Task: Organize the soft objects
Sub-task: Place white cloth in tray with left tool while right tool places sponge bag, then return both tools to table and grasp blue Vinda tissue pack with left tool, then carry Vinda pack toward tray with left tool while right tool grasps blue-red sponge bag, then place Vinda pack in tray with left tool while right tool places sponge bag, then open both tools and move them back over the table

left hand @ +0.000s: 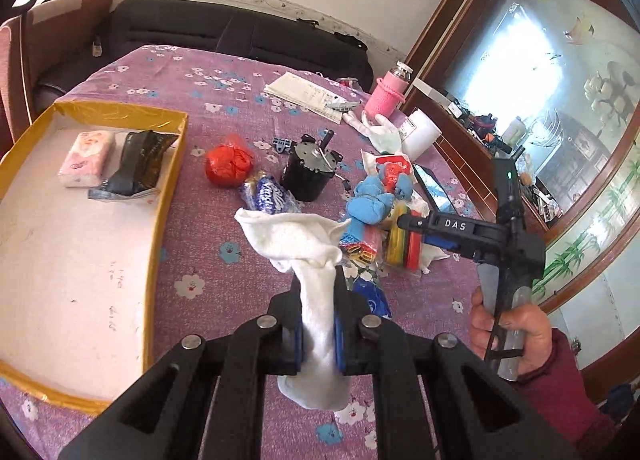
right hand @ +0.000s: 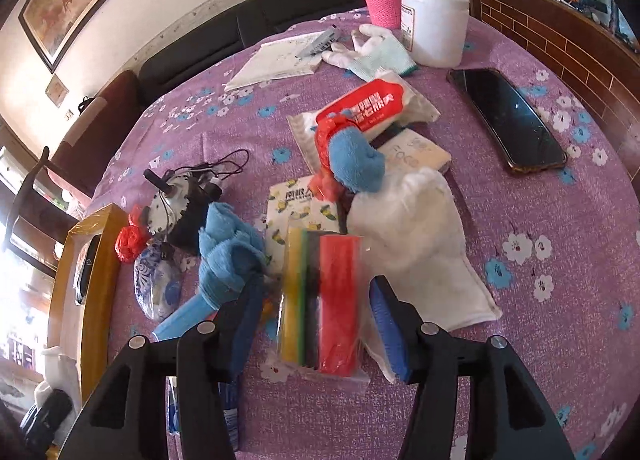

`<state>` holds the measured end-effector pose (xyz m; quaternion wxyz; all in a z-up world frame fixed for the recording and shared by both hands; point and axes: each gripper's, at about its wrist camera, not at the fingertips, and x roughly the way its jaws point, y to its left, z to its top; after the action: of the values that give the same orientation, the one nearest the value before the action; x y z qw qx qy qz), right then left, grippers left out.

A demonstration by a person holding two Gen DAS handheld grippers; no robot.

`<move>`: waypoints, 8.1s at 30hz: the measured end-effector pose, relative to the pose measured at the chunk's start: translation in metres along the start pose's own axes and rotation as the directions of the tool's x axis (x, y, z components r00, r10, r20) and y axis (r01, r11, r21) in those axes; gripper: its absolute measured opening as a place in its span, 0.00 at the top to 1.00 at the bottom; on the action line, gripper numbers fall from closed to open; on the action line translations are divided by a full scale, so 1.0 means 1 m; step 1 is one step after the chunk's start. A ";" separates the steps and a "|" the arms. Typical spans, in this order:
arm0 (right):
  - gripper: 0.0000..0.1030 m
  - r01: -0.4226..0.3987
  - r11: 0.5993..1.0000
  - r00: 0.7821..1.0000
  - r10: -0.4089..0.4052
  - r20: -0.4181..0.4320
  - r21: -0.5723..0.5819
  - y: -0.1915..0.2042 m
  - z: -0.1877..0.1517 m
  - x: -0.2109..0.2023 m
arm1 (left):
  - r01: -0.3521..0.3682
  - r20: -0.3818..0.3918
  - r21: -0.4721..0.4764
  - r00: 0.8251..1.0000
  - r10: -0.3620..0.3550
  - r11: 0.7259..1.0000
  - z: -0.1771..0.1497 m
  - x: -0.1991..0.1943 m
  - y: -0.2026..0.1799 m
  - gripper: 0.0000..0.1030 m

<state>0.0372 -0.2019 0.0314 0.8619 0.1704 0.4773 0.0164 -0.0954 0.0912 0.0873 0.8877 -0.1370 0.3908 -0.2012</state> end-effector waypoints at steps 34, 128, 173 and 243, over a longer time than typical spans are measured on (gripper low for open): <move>0.61 -0.414 0.840 0.909 0.359 -0.212 -0.352 0.267 -0.021 0.004 | -0.254 -0.097 -0.291 0.967 0.236 0.922 0.108 0.009 0.248 0.90; 0.19 0.097 0.968 0.989 -0.120 -0.086 -0.230 0.114 -0.025 0.051 | -0.039 -0.047 -0.049 0.998 0.037 0.998 -0.033 -0.009 0.033 0.49; 0.51 -0.194 0.917 0.980 0.169 -0.103 -0.349 0.166 -0.053 -0.058 | -0.278 0.013 -0.129 0.959 0.282 0.952 0.053 -0.087 0.178 0.49; 0.20 0.035 0.998 0.984 -0.042 0.175 0.047 -0.080 0.045 0.004 | -0.217 -0.184 -0.065 0.962 0.202 0.974 0.037 0.090 0.015 0.11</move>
<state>0.0660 -0.2891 0.0251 0.8969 0.1805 0.4029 -0.0258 -0.0089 0.0657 0.0487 0.8595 -0.1139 0.4881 -0.1006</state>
